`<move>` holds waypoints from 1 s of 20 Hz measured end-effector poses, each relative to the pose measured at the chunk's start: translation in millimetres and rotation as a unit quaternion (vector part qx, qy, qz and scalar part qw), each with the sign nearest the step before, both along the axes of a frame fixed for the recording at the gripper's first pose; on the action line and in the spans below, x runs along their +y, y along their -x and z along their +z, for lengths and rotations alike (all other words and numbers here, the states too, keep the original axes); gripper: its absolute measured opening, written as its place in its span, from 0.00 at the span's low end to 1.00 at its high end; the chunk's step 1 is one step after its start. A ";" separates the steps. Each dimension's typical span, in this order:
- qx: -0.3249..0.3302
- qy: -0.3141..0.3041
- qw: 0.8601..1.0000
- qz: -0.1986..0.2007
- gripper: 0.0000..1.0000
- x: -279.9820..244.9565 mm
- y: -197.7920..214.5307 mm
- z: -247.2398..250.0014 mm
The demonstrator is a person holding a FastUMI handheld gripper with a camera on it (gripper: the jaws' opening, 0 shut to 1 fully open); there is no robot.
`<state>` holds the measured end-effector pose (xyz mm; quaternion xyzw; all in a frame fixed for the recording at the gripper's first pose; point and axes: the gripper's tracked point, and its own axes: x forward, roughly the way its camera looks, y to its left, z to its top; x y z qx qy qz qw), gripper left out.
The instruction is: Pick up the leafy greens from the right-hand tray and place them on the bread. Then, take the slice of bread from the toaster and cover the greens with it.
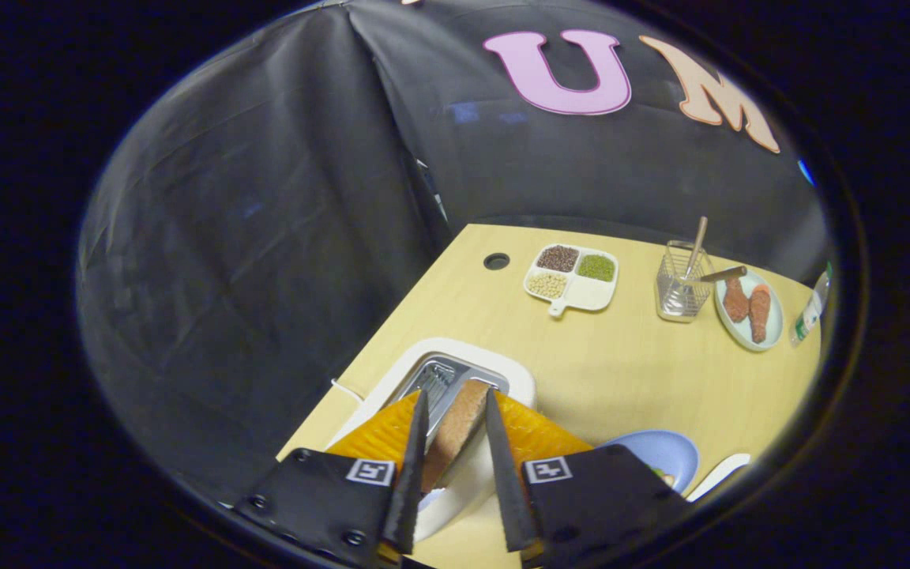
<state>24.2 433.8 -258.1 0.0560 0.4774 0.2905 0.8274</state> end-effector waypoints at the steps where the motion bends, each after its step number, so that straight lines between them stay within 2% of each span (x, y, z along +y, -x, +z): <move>1: -0.002 0.003 1.000 -0.004 0.29 -3.0 -1.9 1.3; 2: 0.000 0.001 1.000 -0.005 0.20 -2.9 -1.0 2.1; 7: -0.007 -0.016 1.000 -0.008 0.07 -9.7 2.4 20.8; 20: -0.018 -0.133 0.990 -0.052 0.07 -75.7 -7.1 79.7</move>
